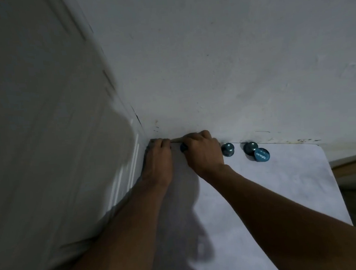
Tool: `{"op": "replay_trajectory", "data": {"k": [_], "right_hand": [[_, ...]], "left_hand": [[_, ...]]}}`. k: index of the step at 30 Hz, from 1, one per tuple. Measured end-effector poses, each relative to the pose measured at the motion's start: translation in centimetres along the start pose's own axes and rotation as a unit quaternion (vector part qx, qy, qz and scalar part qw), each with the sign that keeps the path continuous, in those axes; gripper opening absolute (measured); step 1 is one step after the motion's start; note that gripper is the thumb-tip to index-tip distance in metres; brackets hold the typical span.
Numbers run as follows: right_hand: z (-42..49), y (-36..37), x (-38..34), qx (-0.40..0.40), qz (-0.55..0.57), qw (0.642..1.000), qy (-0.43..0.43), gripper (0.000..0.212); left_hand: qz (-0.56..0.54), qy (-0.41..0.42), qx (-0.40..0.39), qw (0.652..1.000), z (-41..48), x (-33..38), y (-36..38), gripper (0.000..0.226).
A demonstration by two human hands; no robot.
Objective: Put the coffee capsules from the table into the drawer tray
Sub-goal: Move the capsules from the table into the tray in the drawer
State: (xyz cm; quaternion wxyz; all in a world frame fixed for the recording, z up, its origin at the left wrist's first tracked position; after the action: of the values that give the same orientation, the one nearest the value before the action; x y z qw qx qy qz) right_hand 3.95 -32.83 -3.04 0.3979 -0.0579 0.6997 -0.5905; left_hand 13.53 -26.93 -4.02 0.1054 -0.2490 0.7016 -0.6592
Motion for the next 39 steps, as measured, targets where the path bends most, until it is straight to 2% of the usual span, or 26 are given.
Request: {"op": "replay_trajectory", "data": {"k": [5, 9, 15, 20, 25, 30, 34, 39], "right_hand": [[-0.1, 0.9, 0.2, 0.018, -0.022, 1.000, 0.010, 0.034], [-0.1, 0.7, 0.3, 0.021, -0.029, 0.999, 0.015, 0.033], [-1.4, -1.7, -0.3, 0.037, 0.043, 0.998, 0.010, 0.020], [-4.7, -5.4, -0.7, 0.037, 0.091, 0.994, 0.036, 0.019], [-10.7, -9.5, -1.0, 0.058, 0.142, 0.986, 0.067, 0.027], [-18.1, -12.1, -2.4, 0.078, 0.140, 0.986, 0.054, 0.032], [-24.5, -12.9, -4.0, 0.092, 0.149, 0.983, 0.048, 0.035], [-30.6, -12.8, -7.5, 0.090, 0.174, 0.980, 0.037, 0.025]], "left_hand": [[-0.007, -0.026, -0.024, 0.999, -0.2, -0.7, 0.8, 0.027], [0.049, -0.012, -0.020, 0.998, -0.4, -0.2, 0.5, 0.034], [0.093, -0.014, 0.026, 0.995, -1.8, 0.6, -1.2, 0.028], [0.036, -0.023, 0.045, 0.998, -5.3, 2.5, -4.5, 0.030], [-0.014, 0.009, 0.078, 0.997, -10.5, 4.8, -8.1, 0.022], [-0.042, 0.049, 0.081, 0.995, -17.8, 6.1, -9.8, 0.041], [-0.046, 0.052, 0.108, 0.992, -24.6, 6.3, -10.7, 0.029], [-0.041, 0.039, 0.140, 0.988, -32.2, 3.8, -12.0, 0.023]]}}
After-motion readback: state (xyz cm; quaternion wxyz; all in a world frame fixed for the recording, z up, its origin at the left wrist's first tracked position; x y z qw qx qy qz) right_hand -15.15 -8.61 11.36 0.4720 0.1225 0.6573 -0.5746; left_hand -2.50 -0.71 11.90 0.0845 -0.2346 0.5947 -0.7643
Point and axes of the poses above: each hand's wrist, its own z-axis towards the middle knuckle, its own y-axis out of the palm, x = y × z, the point moved 7 cm from there along z, towards the middle knuckle, and after that the axes turned 14 degrees about z, right-handed, at the moved point
